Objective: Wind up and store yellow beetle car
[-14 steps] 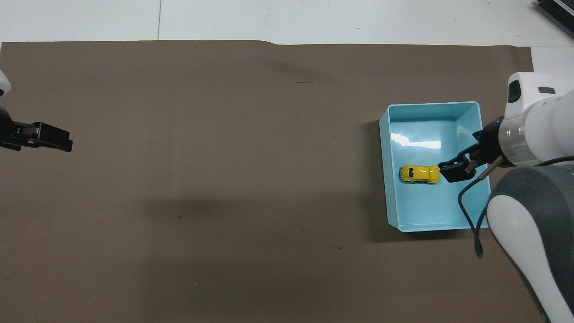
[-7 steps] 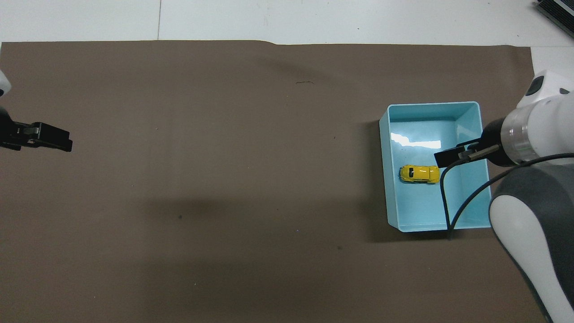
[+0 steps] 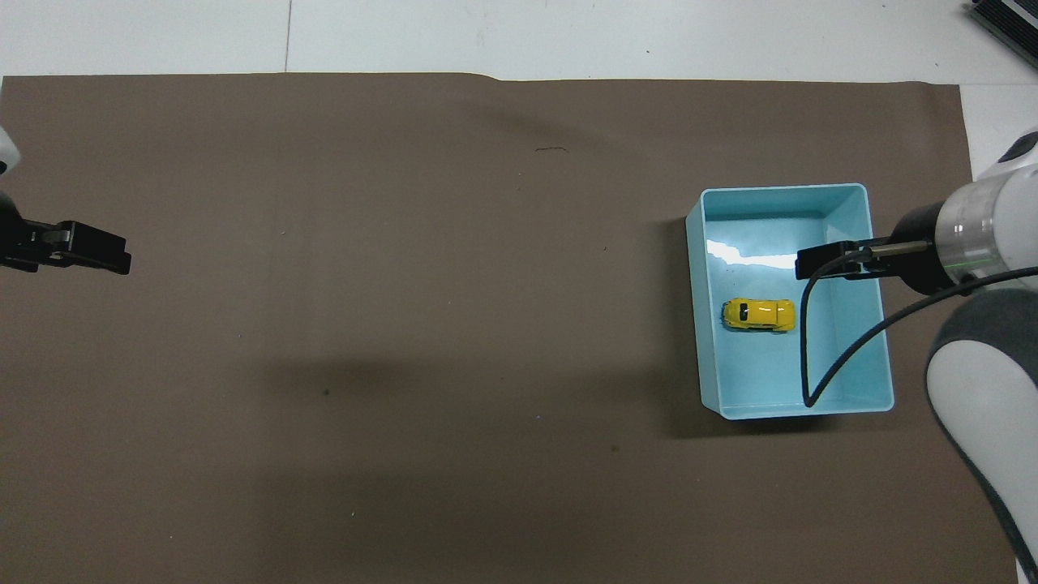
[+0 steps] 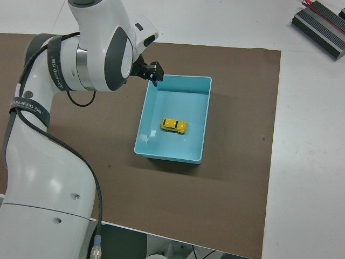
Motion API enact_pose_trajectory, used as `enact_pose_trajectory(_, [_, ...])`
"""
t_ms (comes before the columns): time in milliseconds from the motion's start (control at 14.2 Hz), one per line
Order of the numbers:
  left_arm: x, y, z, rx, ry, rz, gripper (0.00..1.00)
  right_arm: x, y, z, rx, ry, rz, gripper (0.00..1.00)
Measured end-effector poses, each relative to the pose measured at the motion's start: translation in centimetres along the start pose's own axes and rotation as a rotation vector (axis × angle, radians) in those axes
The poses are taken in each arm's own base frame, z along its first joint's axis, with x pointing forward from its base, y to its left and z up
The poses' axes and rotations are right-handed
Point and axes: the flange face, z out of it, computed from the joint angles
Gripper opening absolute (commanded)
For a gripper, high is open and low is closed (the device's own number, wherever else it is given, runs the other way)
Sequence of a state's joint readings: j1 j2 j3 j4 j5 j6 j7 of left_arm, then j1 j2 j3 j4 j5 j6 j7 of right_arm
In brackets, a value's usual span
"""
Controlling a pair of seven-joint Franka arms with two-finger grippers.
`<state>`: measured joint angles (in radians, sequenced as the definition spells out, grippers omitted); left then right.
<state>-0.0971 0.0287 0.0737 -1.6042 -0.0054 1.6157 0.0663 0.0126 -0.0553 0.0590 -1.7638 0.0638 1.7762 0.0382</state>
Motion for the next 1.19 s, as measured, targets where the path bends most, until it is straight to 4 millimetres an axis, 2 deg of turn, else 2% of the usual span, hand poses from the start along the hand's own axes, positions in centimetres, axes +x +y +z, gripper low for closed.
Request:
enact_pose_trajectory(211, [0.0,0.0,0.0,0.0,0.0,0.0,1.0,-0.2,1.3,0.1,-0.001,-0.025,0.023,1.0])
enact_pose_trajectory(702, [0.0,0.0,0.0,0.0,0.0,0.0,1.0,-0.1,1.3,-0.4,0.0,-0.015,0.024,1.0])
enact_pose_trajectory(912, [0.0,0.0,0.0,0.0,0.0,0.0,1.0,-0.4,2.6,-0.5,-0.002,-0.034,0.046,1.0])
enact_pose_trajectory(1193, [0.0,0.0,0.0,0.0,0.0,0.0,1.0,-1.6,4.3,-1.9,-0.01,-0.097,0.075,1.0])
